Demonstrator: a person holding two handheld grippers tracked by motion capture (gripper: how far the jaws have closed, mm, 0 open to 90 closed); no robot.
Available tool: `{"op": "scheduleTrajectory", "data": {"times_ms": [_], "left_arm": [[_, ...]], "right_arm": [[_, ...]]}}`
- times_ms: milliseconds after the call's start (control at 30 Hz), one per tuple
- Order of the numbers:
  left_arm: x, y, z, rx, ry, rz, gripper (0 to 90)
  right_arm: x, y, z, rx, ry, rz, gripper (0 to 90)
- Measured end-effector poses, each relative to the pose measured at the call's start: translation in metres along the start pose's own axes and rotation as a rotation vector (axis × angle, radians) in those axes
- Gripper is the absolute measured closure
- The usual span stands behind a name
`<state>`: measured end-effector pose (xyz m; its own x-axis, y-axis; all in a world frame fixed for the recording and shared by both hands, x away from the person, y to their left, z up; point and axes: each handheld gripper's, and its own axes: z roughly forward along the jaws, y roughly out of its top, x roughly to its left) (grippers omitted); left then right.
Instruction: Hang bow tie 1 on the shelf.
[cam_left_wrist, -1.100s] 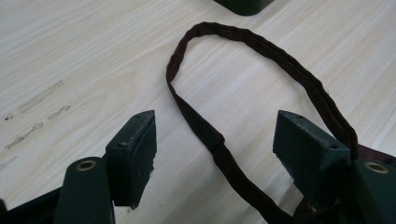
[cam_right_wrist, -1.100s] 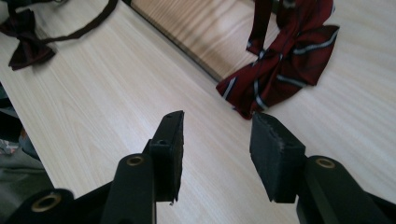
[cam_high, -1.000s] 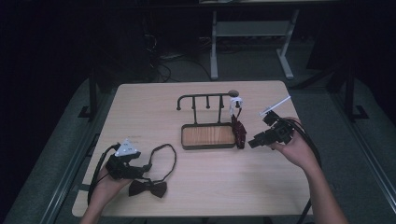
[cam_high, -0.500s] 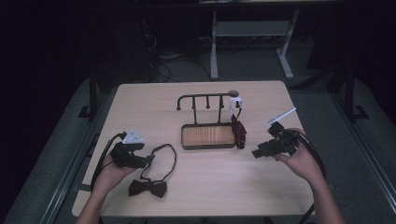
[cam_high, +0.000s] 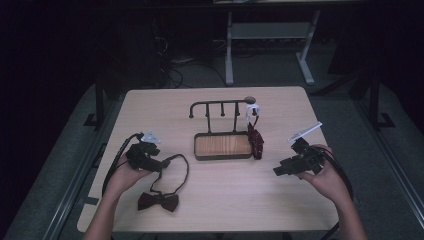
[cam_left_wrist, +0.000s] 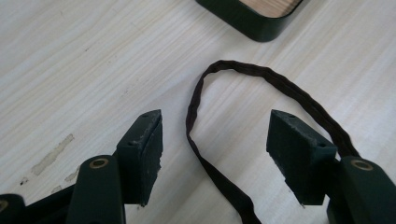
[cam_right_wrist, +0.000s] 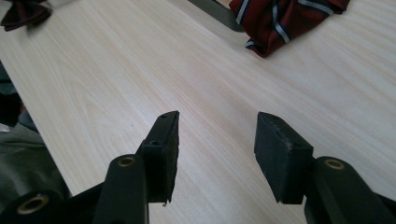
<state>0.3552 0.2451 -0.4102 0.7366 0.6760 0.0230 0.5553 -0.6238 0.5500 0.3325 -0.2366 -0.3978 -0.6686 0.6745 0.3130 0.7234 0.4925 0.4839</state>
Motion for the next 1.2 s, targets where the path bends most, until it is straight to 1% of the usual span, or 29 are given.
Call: {"op": "scheduleTrajectory", "data": {"times_ms": [67,167,233,267,333,400,433,500,567,600,633,667,700,767,867,933,1000,1133,1200], "left_arm": [[0.002,0.001,0.005,0.019,0.005,0.005,37.9],[0.003,0.002,0.011,0.032,0.014,0.003,39.9],[0.004,0.001,0.014,0.036,0.018,-0.004,41.7],[0.004,0.0,0.017,0.04,0.025,-0.015,42.6],[0.005,-0.002,0.018,0.043,0.042,-0.023,44.5],[0.006,-0.004,0.02,0.054,0.044,-0.026,47.2],[0.006,-0.005,0.021,0.062,0.05,-0.022,49.0],[0.007,-0.006,0.024,0.073,0.043,-0.037,51.2],[0.007,-0.006,0.026,0.081,0.05,-0.035,54.5],[0.008,-0.006,0.026,0.084,0.054,-0.028,55.7],[0.007,-0.006,0.026,0.088,0.054,-0.024,57.1],[0.007,-0.006,0.027,0.093,0.051,-0.029,58.5],[0.008,-0.006,0.028,0.098,0.052,-0.019,60.1],[0.008,-0.006,0.03,0.102,0.051,-0.026,60.7],[0.01,-0.007,0.031,0.112,0.049,-0.035,60.6],[0.011,-0.008,0.032,0.128,0.041,-0.031,63.2],[0.01,-0.008,0.033,0.13,0.036,-0.038,67.0],[0.011,-0.008,0.034,0.139,0.026,-0.029,71.3],[0.012,-0.008,0.034,0.137,0.015,-0.039,73.5]], "right_arm": [[-0.001,-0.003,-0.001,-0.001,0.0,0.005,49.8],[-0.002,-0.007,-0.001,-0.003,0.006,0.015,49.8],[-0.003,-0.009,0.0,-0.004,0.008,0.024,49.4],[-0.003,-0.01,0.0,-0.006,0.005,0.025,49.1],[-0.004,-0.012,0.001,-0.011,0.008,0.025,48.3],[-0.004,-0.014,0.003,-0.016,0.008,0.026,47.5],[-0.004,-0.016,0.005,-0.015,0.009,0.027,47.2],[-0.007,-0.019,0.008,-0.009,0.014,0.028,46.8],[-0.009,-0.021,0.009,-0.006,0.018,0.041,46.8],[-0.01,-0.022,0.01,-0.009,0.017,0.04,46.8],[-0.011,-0.023,0.009,-0.013,0.019,0.039,46.8],[-0.01,-0.023,0.009,-0.015,0.019,0.045,46.9],[-0.011,-0.023,0.009,-0.02,0.018,0.042,46.8],[-0.01,-0.023,0.008,-0.023,0.017,0.048,46.8],[-0.01,-0.023,0.008,-0.02,0.013,0.041,46.8],[-0.01,-0.023,0.008,-0.019,0.015,0.044,46.8],[-0.01,-0.023,0.008,-0.022,0.01,0.037,46.8],[-0.01,-0.023,0.006,-0.032,0.008,0.038,46.7],[-0.01,-0.023,0.005,-0.035,0.007,0.037,46.7]]}}
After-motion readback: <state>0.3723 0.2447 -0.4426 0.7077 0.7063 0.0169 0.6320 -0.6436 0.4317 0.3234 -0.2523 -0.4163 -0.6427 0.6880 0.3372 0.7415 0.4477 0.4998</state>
